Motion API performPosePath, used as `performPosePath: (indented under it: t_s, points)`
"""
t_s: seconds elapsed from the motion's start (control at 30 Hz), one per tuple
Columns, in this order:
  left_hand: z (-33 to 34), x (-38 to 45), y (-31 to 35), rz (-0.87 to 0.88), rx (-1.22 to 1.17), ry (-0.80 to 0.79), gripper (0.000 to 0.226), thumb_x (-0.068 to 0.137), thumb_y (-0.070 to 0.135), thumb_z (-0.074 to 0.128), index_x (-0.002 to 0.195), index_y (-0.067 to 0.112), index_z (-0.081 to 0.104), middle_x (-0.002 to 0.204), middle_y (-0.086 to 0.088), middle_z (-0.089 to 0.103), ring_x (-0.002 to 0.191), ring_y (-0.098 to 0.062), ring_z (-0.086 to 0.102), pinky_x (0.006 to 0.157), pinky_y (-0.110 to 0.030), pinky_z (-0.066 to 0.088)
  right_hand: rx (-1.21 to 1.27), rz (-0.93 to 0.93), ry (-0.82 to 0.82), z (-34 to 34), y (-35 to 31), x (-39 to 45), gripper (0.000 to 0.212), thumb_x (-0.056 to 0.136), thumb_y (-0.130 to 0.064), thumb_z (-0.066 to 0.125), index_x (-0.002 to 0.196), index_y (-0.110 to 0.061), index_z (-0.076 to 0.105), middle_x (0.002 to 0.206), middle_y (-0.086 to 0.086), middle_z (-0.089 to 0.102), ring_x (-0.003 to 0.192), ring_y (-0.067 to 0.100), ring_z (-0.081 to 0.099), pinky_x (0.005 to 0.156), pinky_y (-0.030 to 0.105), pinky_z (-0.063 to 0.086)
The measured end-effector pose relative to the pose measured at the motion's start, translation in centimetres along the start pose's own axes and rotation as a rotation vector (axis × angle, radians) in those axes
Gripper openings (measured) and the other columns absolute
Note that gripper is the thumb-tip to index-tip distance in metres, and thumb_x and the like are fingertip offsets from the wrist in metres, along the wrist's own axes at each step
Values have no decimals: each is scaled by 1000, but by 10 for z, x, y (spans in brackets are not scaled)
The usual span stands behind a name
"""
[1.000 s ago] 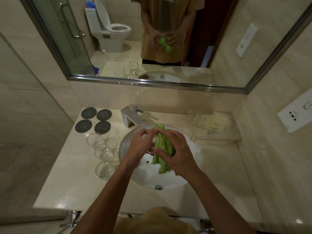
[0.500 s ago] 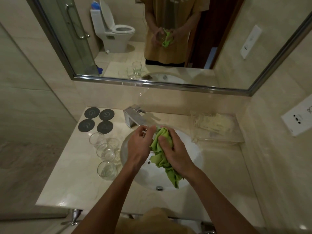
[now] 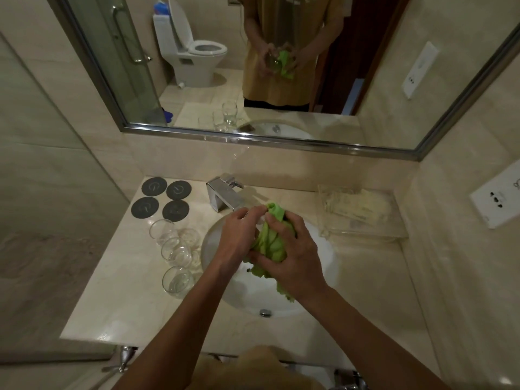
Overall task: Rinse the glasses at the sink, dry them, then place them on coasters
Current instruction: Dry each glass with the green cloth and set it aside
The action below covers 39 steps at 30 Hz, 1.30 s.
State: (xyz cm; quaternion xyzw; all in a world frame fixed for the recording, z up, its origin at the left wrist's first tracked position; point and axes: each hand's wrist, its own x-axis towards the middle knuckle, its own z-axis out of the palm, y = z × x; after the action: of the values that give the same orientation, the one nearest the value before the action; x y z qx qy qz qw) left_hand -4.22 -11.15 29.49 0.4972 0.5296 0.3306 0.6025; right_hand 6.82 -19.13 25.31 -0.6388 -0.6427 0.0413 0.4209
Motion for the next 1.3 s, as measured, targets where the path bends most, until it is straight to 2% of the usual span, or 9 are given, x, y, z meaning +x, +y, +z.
performPosePath:
  t_s: [0.13,0.23,0.37,0.53,0.73,0.9,1.03,1.17,1.3]
  points:
    - [-2,1,-5,-4,-50,9,39,82,45,59,92,11,75,90,-12,71,74,-18,67,68,-38,56,215,198,-134,-12,-6,13,74,72,-61,73,138,-40,47,132,-8,53,115,9,57,93,31,54]
    - [-1,1,-3,9,-112,26,38,76,42,60,87,9,73,83,-9,71,75,-21,68,68,-40,55,449,378,-200,-23,-10,27,60,76,-56,77,129,-35,58,115,-14,66,104,4,65,91,32,55]
    - [2,-1,5,73,-172,25,38,75,37,60,87,2,72,77,-9,67,72,-20,63,68,-38,52,519,380,-177,-25,-15,30,52,78,-51,78,122,-35,58,108,-14,68,99,5,67,86,28,56]
    - [3,-1,10,65,-215,-20,28,82,35,58,76,9,64,68,-8,52,62,-16,51,58,-31,43,219,123,-19,-15,-12,17,74,74,-61,69,137,-32,40,122,-3,46,100,1,53,81,9,48]
    - [1,2,7,-52,-217,-64,32,74,45,52,80,17,67,82,-11,62,80,-28,59,73,-44,46,-277,-461,-74,-25,14,28,71,83,-56,67,141,-24,40,125,11,38,105,27,54,82,40,57]
    - [5,1,5,-54,-258,-70,40,79,46,49,88,12,68,90,-11,67,84,-27,66,72,-42,53,-474,-725,1,-30,17,39,52,91,-46,65,134,-23,47,122,13,43,102,30,50,83,44,52]
    - [2,0,11,-115,-336,-63,39,91,40,47,85,7,68,76,-12,66,68,-27,64,51,-29,48,-256,-459,58,-19,5,41,66,82,-58,69,133,-23,47,123,9,42,100,29,54,78,38,54]
    - [-1,0,12,-59,-309,-28,53,79,45,54,98,-3,66,85,-15,57,76,-30,54,58,-34,45,-28,-169,67,-10,-7,33,73,77,-66,66,133,-24,42,122,5,42,94,24,63,76,27,54]
    - [3,-7,14,-1,-363,34,31,86,39,54,84,10,63,76,-13,57,76,-28,52,68,-40,46,262,203,103,-7,-22,28,58,85,-69,53,127,-30,44,114,2,56,95,15,63,79,38,56]
